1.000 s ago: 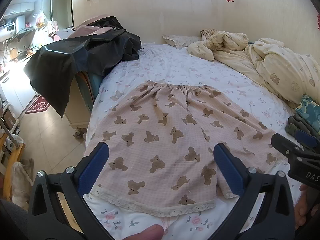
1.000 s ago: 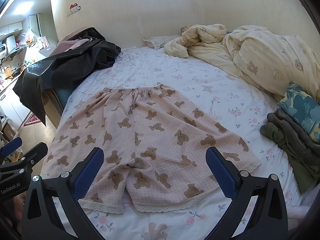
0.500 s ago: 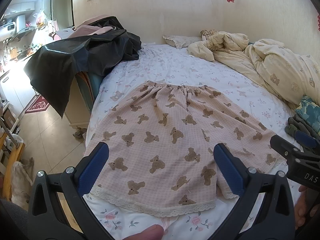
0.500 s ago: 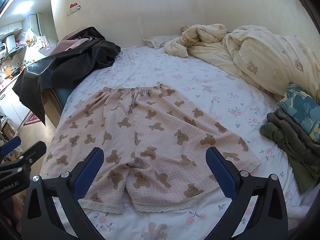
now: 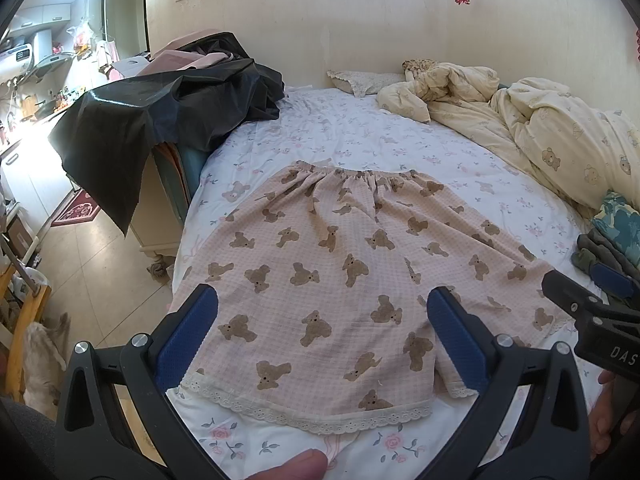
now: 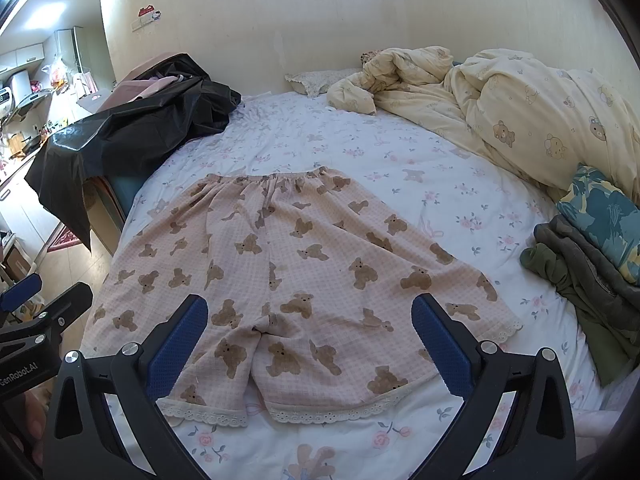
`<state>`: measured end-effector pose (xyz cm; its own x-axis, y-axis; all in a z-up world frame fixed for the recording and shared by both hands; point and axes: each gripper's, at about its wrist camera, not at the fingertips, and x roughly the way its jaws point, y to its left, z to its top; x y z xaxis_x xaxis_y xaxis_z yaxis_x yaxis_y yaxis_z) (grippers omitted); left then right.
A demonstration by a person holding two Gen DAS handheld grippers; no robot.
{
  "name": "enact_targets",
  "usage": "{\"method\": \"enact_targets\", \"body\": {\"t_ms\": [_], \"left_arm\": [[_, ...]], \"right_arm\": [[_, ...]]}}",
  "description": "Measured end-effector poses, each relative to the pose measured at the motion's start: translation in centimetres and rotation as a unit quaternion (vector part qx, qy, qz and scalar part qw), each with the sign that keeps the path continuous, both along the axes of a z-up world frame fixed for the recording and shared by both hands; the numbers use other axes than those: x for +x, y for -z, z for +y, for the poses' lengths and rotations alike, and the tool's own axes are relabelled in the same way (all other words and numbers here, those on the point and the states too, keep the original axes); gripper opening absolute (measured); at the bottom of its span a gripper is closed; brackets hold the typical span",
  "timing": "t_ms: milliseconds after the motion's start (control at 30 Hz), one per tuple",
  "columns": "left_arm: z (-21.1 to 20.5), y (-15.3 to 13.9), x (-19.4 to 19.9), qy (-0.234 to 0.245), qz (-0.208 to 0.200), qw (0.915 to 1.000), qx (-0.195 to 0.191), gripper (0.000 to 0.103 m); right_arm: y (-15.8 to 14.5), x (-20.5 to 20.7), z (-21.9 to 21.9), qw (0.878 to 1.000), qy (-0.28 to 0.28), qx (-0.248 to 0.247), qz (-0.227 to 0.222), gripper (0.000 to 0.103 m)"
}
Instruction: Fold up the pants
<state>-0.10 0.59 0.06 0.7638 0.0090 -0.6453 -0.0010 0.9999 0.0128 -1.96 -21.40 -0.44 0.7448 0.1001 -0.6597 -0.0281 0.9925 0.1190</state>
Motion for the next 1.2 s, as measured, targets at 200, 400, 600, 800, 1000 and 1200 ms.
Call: {"method": "enact_targets", "body": {"t_ms": [200, 400, 600, 800, 1000, 1200], "left_arm": [[0.0, 0.0, 0.0, 0.0, 0.0, 1.0, 0.0, 0.103], [0.0, 0.0, 0.0, 0.001, 0.0, 1.0, 0.0, 0.103], [0.6, 0.2, 0.0, -0.004, 0.005, 1.0, -0.005, 0.103], [1.5, 0.5, 0.2, -0.018, 0.02, 0.9996, -0.013, 0.103], [1.5, 0.7, 0.8, -0.021, 0.037, 0.9988, -0.023, 0.103], [1.0, 0.9, 1.5, -0.02, 0.047, 0.9984, -0.026, 0.103]], "right_arm": [[0.1, 0.0, 0.1, 1.0, 0.0, 0.0, 0.002, 0.103], [0.3, 0.2, 0.2, 1.0, 0.0, 0.003, 0.007, 0.103], [1.8, 1.4, -2.6, 0.997, 0.023, 0.039, 0.055, 0.103], [4.8, 2.9, -8.9, 0.982, 0.098, 0.093, 0.132, 0.103], [7.7, 4.8, -17.7, 0.95, 0.201, 0.14, 0.194, 0.094], [11.0, 7.9, -23.7, 0.93, 0.257, 0.109, 0.238, 0.083]]}}
